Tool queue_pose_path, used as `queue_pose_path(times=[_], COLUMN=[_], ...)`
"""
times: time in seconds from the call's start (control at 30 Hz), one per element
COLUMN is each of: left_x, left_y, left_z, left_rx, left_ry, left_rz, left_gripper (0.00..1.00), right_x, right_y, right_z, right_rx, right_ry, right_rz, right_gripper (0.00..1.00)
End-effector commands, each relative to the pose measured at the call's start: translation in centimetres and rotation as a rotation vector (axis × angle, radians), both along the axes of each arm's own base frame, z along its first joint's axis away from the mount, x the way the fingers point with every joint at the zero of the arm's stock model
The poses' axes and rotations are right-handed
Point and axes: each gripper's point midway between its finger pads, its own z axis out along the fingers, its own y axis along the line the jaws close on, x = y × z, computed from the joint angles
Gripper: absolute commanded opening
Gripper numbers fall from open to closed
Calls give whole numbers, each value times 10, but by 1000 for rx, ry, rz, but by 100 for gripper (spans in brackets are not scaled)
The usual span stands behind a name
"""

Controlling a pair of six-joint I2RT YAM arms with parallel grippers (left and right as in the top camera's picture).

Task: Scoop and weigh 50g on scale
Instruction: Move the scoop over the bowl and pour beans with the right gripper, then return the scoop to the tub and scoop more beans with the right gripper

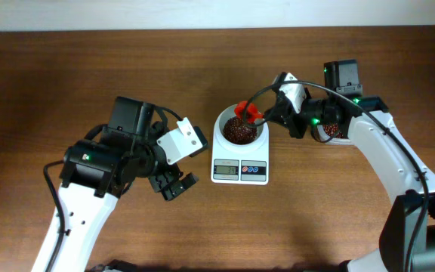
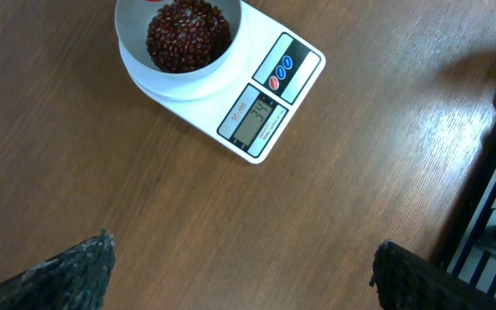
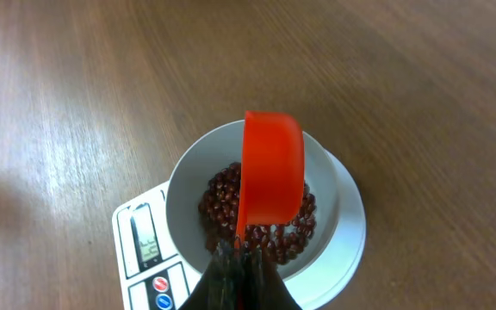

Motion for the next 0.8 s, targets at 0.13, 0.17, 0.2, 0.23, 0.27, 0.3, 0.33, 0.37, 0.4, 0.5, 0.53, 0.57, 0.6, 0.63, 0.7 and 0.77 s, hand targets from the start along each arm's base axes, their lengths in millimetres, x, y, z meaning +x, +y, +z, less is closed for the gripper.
queue_pose_path(times=[0.13, 0.17, 0.2, 0.23, 0.27, 0.3, 0.33, 0.37, 0.4, 0.5, 0.53, 0.57, 0.6, 0.63, 0.7, 0.77], left_x=[0, 0, 0, 0, 0, 0, 0, 0, 0, 0, 0, 0, 0, 0, 0, 0], left_y=[-3, -3, -3, -3, -3, -3, -3, -3, -3, -3, -3, -3, -3, -3, -3, -3], left_z=[3, 3, 3, 3, 3, 3, 3, 3, 3, 3, 3, 3, 3, 3, 3, 3], left_rx=[-9, -9, -9, -9, -9, -9, -9, -9, -9, -9, -9, -9, -9, -9, -9, -9], left_ry=[-10, -10, -10, -10, -10, -10, -10, -10, -10, -10, -10, -10, -10, -10, -10, -10], left_rz=[-23, -23, -23, -23, -23, -23, -23, -23, -23, -23, -23, -23, -23, -23, -23, -23], left_gripper=[99, 99, 99, 99, 99, 99, 99, 99, 99, 99, 99, 99, 99, 99, 99, 99], right_x=[-3, -4, -6, -6, -5, -2, 2, 6, 9, 12, 15, 18, 23, 29, 34, 32], right_y=[8, 9, 11, 12, 12, 12, 12, 13, 13, 10, 5, 1, -8, -24, -50, -101], right_z=[8, 10, 12, 13, 14, 16, 18, 22, 24, 25, 27, 30, 38, 51, 73, 92], right_rx=[-53, -47, -45, -48, -53, -56, -57, -58, -59, -54, -38, -23, -4, 12, 14, -10], right_ry=[-273, -292, -353, -397, -417, -446, -470, -501, -524, -509, -465, -428, -385, -364, -376, -338], right_rz=[215, 232, 283, 314, 322, 327, 326, 324, 323, 302, 252, 208, 142, 68, -28, -205], right_gripper=[4, 4, 4, 4, 4, 4, 4, 4, 4, 4, 4, 4, 4, 4, 4, 4])
